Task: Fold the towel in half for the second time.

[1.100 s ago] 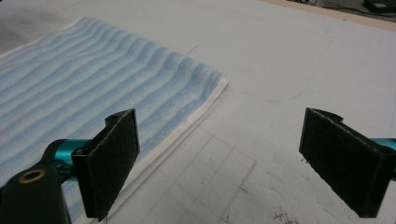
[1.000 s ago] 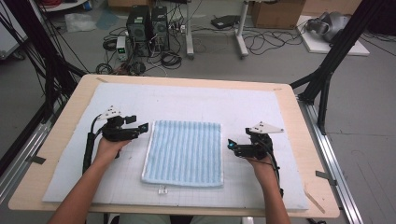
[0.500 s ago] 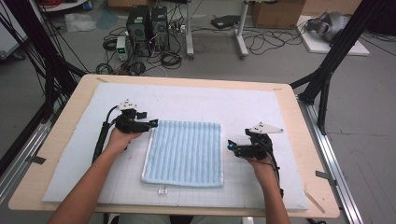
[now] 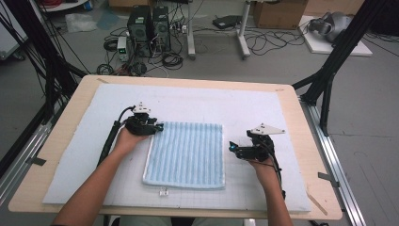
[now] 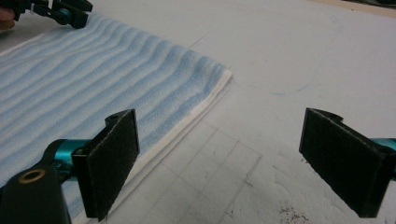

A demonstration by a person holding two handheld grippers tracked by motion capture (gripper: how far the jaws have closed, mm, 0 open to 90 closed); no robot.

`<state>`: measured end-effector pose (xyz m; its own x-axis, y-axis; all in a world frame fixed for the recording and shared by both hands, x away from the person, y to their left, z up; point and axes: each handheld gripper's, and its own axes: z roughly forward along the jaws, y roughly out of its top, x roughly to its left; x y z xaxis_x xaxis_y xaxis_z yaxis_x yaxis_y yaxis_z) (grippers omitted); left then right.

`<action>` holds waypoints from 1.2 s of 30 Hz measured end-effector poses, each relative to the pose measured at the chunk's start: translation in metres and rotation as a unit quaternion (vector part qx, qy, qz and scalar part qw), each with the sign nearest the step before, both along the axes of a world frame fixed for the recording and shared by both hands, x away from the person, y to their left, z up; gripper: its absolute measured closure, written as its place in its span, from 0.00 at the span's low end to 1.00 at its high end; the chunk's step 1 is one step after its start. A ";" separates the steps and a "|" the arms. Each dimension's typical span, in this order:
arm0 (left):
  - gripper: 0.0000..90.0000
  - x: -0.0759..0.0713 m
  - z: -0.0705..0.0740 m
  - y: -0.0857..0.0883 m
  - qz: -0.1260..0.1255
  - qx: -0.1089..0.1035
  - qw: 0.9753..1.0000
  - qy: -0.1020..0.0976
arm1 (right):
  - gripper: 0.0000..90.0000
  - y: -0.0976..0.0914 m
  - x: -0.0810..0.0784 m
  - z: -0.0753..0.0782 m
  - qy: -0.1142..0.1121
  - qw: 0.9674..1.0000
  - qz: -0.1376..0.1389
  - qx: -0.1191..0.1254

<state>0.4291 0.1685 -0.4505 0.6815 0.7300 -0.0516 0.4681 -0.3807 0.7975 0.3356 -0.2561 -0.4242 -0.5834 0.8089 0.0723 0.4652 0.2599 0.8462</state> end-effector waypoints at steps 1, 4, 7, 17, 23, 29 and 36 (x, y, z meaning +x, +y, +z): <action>0.67 0.000 0.000 0.000 -0.001 0.000 1.000 0.001 | 0.13 0.000 0.000 0.000 0.001 1.000 -0.001 0.003; 0.73 0.000 0.000 0.001 -0.007 -0.004 1.000 0.005 | 0.13 0.001 0.000 0.000 0.002 1.000 0.001 0.001; 0.87 -0.001 0.000 0.000 -0.016 -0.007 1.000 0.006 | 0.13 0.001 0.000 -0.001 0.002 1.000 0.002 -0.001; 0.94 0.001 0.000 0.005 -0.008 -0.040 0.999 0.024 | 0.13 0.005 0.010 0.001 0.001 1.000 -0.009 0.005; 0.94 0.002 -0.001 0.009 -0.004 -0.056 0.998 0.034 | 0.13 0.012 0.030 0.000 0.019 1.000 -0.009 0.007; 0.94 0.002 -0.001 0.008 -0.004 -0.052 0.998 0.033 | 0.22 0.023 0.054 -0.007 0.041 0.999 -0.001 -0.007; 0.94 0.002 -0.001 0.008 -0.004 -0.052 0.998 0.035 | 0.45 0.047 0.083 -0.010 0.059 0.997 0.026 -0.041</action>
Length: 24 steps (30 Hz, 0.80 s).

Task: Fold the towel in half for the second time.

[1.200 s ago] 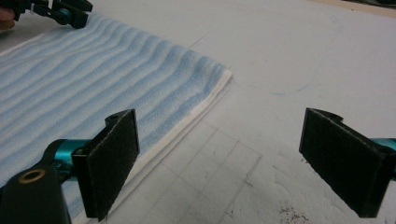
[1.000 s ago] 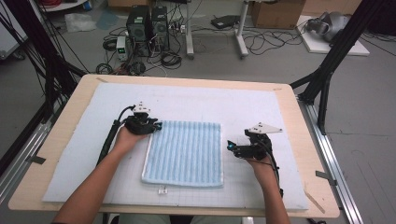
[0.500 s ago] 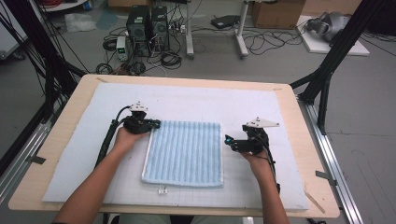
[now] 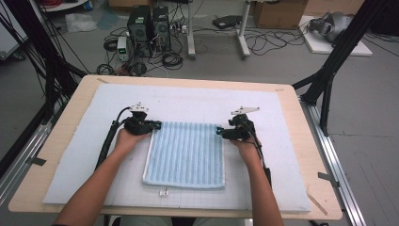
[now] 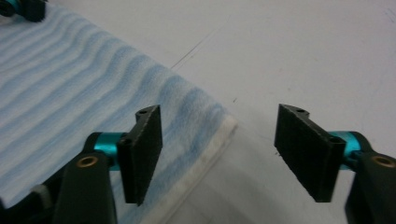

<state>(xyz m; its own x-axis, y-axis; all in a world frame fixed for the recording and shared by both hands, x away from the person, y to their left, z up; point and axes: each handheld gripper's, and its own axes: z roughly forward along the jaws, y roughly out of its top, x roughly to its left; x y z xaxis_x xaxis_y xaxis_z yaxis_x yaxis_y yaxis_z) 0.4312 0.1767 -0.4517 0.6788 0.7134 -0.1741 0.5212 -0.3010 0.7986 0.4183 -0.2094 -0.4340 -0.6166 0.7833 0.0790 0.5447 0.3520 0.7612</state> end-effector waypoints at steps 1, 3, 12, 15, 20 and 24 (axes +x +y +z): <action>0.94 0.000 0.000 0.000 0.000 0.000 1.000 0.000 | 0.49 0.003 0.003 -0.001 0.003 1.000 0.004 -0.003; 0.94 0.000 0.000 0.000 0.001 -0.002 1.000 0.001 | 0.54 0.008 0.008 -0.004 0.015 1.000 0.007 -0.013; 0.94 0.000 0.000 0.001 0.006 -0.014 1.000 0.003 | 0.93 0.016 0.012 -0.008 0.020 0.999 0.025 -0.021; 0.95 0.002 0.004 0.004 0.023 -0.048 0.999 -0.010 | 0.94 0.015 0.017 -0.002 0.001 1.000 0.012 -0.027; 0.95 0.002 0.014 0.007 0.041 -0.087 0.994 -0.055 | 0.94 0.013 0.025 0.011 -0.036 0.999 -0.008 -0.010; 0.95 0.001 0.016 0.012 0.031 -0.080 0.994 -0.060 | 0.94 0.015 0.024 0.013 -0.043 0.999 -0.005 -0.001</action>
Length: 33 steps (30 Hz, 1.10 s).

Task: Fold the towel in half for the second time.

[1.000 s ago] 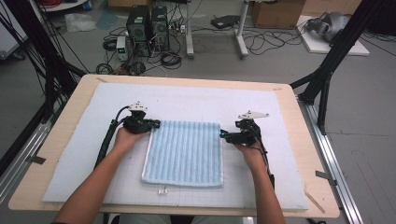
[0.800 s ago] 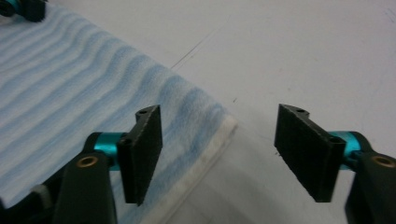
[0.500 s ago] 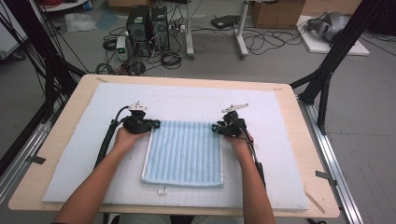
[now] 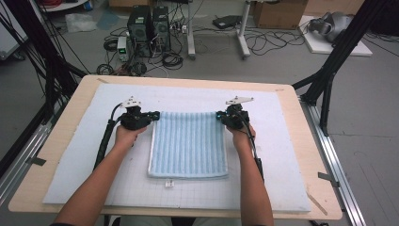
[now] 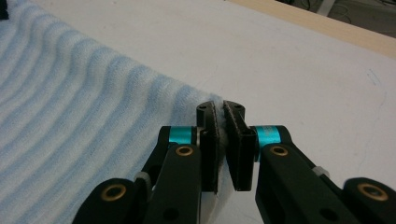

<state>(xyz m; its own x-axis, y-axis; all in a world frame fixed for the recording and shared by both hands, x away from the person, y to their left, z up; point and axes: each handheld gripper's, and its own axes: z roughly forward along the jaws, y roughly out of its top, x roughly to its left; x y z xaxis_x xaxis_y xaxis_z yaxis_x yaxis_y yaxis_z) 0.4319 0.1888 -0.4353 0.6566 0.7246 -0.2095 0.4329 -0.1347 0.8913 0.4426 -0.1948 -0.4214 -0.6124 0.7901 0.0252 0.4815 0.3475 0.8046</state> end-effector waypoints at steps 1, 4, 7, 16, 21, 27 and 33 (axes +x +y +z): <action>0.95 -0.001 0.001 0.001 0.001 -0.002 1.000 0.000 | 0.94 0.001 -0.001 0.000 0.001 1.000 0.003 -0.003; 0.95 -0.004 0.005 0.001 -0.006 0.003 1.000 -0.004 | 0.94 0.003 -0.005 0.000 -0.006 1.000 0.007 0.002; 0.95 -0.009 0.009 0.002 -0.012 0.003 1.000 -0.010 | 0.94 -0.001 -0.011 0.001 -0.011 1.000 0.013 0.015; 0.95 -0.035 0.010 0.007 -0.026 -0.010 0.999 -0.029 | 0.94 -0.011 -0.036 0.012 -0.032 0.998 0.038 0.048; 0.94 -0.049 0.013 0.007 -0.035 -0.015 0.999 -0.034 | 0.94 -0.015 -0.050 0.012 -0.038 0.996 0.053 0.056; 0.94 -0.069 0.014 0.010 -0.042 -0.029 0.998 -0.044 | 0.94 -0.018 -0.071 0.019 -0.047 0.995 0.067 0.059; 0.94 -0.098 0.009 0.013 -0.050 -0.024 0.997 -0.053 | 0.94 -0.020 -0.096 0.018 -0.053 0.993 0.079 0.064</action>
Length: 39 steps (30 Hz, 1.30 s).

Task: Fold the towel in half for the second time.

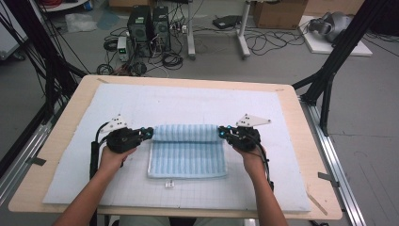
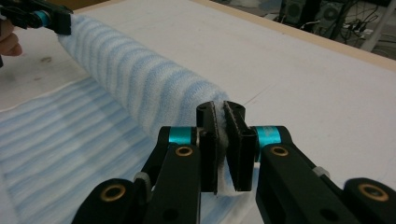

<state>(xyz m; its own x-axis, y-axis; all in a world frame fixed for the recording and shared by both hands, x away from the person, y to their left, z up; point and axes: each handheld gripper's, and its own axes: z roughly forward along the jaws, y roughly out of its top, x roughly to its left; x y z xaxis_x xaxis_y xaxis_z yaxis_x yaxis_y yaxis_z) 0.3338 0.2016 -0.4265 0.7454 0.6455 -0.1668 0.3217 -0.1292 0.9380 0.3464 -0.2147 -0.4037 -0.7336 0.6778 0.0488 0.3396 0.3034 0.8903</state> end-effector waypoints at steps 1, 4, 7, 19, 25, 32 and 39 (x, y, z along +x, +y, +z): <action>0.94 -0.004 -0.001 0.000 -0.001 0.002 1.000 0.000 | 0.94 0.000 -0.005 -0.002 0.000 1.000 0.000 -0.001; 0.94 -0.017 -0.003 -0.001 -0.004 0.005 1.000 -0.003 | 0.94 -0.002 -0.018 -0.007 0.003 1.000 0.003 0.001; 0.94 -0.029 -0.003 -0.002 -0.007 0.005 1.000 -0.008 | 0.94 -0.004 -0.030 -0.011 0.004 1.000 0.003 0.003; 0.94 -0.066 -0.011 -0.003 -0.019 0.023 1.000 -0.003 | 0.93 -0.011 -0.066 -0.023 0.011 1.000 0.009 0.004; 0.94 -0.077 -0.017 -0.004 -0.023 0.030 0.999 0.008 | 0.93 -0.013 -0.079 -0.024 0.010 1.000 0.012 -0.002; 0.93 -0.082 -0.019 -0.001 -0.024 0.027 0.999 0.020 | 0.92 -0.011 -0.084 -0.029 0.017 1.000 0.017 -0.017; 0.60 -0.074 -0.010 0.005 0.011 -0.013 0.999 0.028 | 0.62 -0.019 -0.082 -0.023 0.033 0.999 -0.005 0.019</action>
<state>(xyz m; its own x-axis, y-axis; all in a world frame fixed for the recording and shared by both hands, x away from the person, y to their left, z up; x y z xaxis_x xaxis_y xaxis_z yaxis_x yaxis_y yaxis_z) 0.2596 0.2066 -0.4365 0.7197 0.6570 -0.2245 0.3759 -0.0970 0.9216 0.2639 -0.2340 -0.4268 -0.7211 0.6818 0.1229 0.4012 0.2663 0.8764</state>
